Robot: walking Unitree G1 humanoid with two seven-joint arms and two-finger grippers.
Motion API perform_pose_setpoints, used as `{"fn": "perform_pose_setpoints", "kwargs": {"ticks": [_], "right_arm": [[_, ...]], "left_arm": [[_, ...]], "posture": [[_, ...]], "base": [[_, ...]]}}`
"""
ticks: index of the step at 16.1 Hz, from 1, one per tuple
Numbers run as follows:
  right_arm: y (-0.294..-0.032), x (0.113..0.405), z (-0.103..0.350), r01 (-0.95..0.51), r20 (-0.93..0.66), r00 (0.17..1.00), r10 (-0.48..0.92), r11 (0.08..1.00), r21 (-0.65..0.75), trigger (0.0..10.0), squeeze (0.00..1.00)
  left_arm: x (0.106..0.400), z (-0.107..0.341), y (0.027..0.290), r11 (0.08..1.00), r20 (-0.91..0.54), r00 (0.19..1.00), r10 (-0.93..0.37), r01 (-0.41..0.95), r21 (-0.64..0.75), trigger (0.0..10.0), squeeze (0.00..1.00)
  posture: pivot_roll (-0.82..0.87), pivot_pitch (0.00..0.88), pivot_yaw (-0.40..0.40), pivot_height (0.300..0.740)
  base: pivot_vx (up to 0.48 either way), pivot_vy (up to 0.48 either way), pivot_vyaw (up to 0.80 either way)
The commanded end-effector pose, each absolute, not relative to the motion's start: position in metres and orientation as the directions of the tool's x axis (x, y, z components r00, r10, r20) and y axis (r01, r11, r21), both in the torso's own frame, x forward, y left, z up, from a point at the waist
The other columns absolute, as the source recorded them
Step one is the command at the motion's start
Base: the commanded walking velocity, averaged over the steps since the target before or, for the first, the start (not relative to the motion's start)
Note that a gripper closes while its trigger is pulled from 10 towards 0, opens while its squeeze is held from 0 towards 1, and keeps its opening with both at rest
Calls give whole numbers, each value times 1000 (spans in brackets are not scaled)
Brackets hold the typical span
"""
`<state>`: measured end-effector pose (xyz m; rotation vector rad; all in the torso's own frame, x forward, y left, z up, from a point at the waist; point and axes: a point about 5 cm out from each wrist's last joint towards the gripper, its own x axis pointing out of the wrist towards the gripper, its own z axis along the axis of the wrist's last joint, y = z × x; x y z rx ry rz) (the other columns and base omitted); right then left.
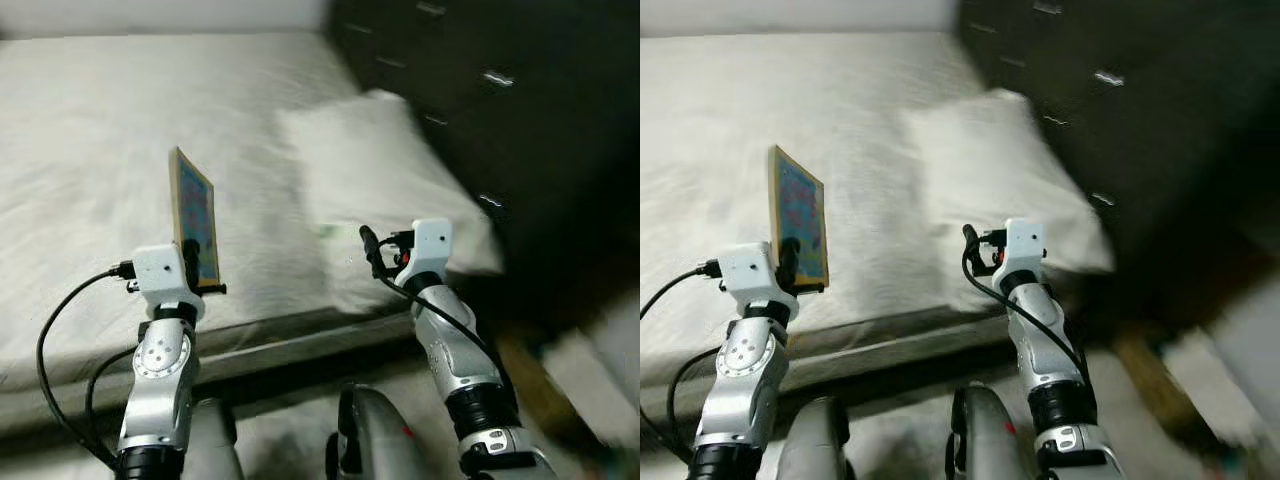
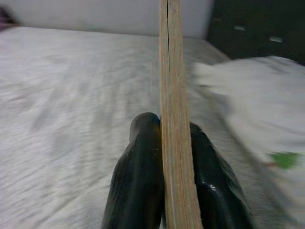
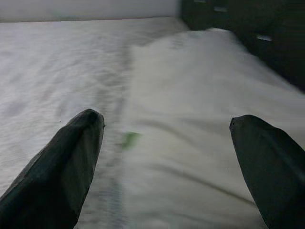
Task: Clean up the room
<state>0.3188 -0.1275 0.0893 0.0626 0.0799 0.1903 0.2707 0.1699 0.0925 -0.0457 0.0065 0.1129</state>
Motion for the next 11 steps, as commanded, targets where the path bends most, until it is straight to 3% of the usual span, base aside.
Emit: {"fn": "perform_pose_setpoints", "kwargs": {"ticks": [1,3,11], "right_arm": [[-131,321,95,-178,-62,981,182,982,64,10000,0],[-131,322,96,-177,-60,982,181,982,68,10000,0],[-130,323,97,-191,-56,979,194,980,62,10000,0]], "left_arm": [[275,106,165,995,47,996,82,-80,-54,10000,0],[276,106,165,995,47,996,82,-79,-57,10000,0],[277,107,167,992,47,992,115,-113,-59,10000,0]], "posture": [[-45,57,-49,640],[-45,60,-48,640],[-38,57,-50,640]], "base": [[0,0,-800],[0,0,-703],[0,0,0]]}}
